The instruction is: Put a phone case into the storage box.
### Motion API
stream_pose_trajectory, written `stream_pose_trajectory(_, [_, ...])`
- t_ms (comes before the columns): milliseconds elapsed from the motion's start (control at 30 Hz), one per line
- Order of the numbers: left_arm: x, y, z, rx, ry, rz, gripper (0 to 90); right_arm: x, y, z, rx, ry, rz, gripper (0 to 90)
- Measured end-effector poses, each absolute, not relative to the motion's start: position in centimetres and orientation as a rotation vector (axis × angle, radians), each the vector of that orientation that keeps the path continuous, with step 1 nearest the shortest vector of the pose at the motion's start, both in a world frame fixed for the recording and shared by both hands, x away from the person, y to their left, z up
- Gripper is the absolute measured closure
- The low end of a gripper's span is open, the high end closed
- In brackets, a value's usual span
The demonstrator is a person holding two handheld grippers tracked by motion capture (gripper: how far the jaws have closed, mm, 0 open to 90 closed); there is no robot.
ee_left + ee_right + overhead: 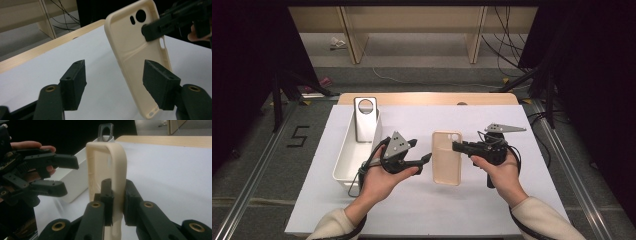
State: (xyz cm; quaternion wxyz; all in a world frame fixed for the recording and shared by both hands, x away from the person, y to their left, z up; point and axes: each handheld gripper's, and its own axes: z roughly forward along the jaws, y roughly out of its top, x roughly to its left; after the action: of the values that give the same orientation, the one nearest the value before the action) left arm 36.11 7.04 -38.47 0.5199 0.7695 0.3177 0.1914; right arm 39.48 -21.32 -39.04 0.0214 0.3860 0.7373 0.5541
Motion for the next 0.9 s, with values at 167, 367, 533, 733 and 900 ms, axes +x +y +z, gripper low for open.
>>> stream_pose_trajectory(167, [36.7,6.5,-38.0,1.834,0.784,0.455,41.7,39.4,-21.2,-39.1,1.193,2.289,1.717,81.2])
stream_pose_trajectory(367, [37.3,5.9,-37.8,1.807,0.814,0.443,49.7,39.4,-21.1,-39.1,1.195,2.286,1.716,81.2])
stream_pose_trajectory(533, [37.8,5.6,-37.7,1.775,0.849,0.431,57.0,39.3,-20.9,-39.2,1.186,2.290,1.712,81.1])
stream_pose_trajectory(733, [38.2,5.4,-37.9,1.763,0.875,0.411,63.7,39.3,-20.8,-39.2,1.180,2.290,1.712,81.1])
stream_pose_trajectory(900, [38.3,5.3,-38.1,1.760,0.890,0.401,67.1,39.2,-20.6,-39.2,1.178,2.293,1.710,81.1])
